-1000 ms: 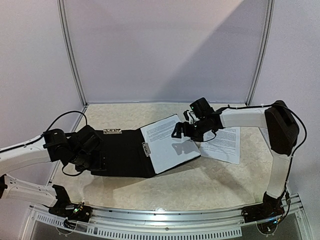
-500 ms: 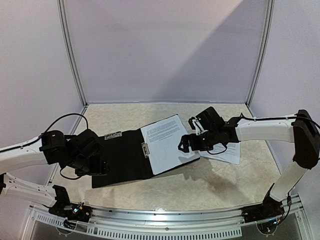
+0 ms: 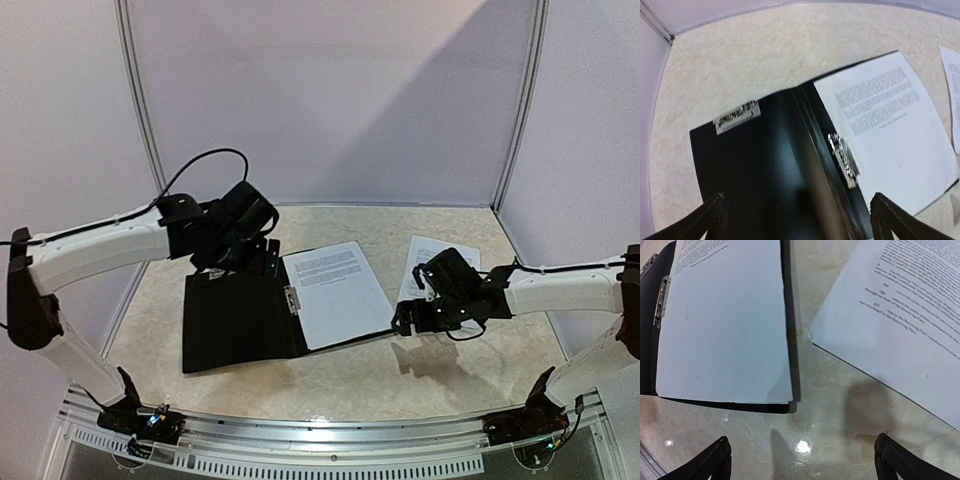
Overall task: Put the files into the folder
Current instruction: Move the folder with some files to the center of the board, then rotate the folder with some files at the center of the board.
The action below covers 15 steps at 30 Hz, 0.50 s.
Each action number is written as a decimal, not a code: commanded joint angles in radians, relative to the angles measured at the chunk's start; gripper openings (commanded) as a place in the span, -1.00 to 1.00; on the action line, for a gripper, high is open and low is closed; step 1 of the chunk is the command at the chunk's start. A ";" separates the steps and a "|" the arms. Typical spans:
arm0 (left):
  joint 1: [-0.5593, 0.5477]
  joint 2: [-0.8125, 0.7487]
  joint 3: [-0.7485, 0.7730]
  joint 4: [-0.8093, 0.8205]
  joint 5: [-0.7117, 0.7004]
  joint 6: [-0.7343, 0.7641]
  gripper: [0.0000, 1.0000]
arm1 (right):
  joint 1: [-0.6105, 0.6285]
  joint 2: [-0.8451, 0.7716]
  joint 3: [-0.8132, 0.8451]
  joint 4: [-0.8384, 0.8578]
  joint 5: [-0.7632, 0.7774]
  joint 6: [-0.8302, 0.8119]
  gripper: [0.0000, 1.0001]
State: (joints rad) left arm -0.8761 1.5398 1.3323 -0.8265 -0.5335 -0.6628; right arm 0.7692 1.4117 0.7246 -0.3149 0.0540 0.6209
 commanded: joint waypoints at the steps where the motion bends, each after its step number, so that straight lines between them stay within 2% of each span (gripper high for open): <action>1: 0.118 0.122 0.102 0.128 0.020 0.191 0.99 | -0.003 -0.116 -0.063 -0.015 0.091 0.018 0.98; 6: 0.266 0.248 0.225 0.208 0.067 0.314 0.99 | -0.005 -0.200 -0.178 0.041 0.009 -0.012 0.98; 9: 0.372 0.344 0.324 0.204 0.135 0.357 0.99 | -0.039 -0.259 -0.332 0.238 -0.141 0.037 0.98; 11: 0.437 0.414 0.375 0.192 0.193 0.370 0.99 | -0.023 -0.290 -0.384 0.297 -0.182 0.038 0.85; 15: 0.538 0.542 0.450 0.167 0.268 0.406 0.99 | 0.063 -0.264 -0.315 0.219 -0.106 -0.030 0.53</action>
State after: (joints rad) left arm -0.4179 1.9762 1.7302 -0.6327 -0.3706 -0.3309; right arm 0.7712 1.1316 0.3573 -0.1280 -0.0387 0.6323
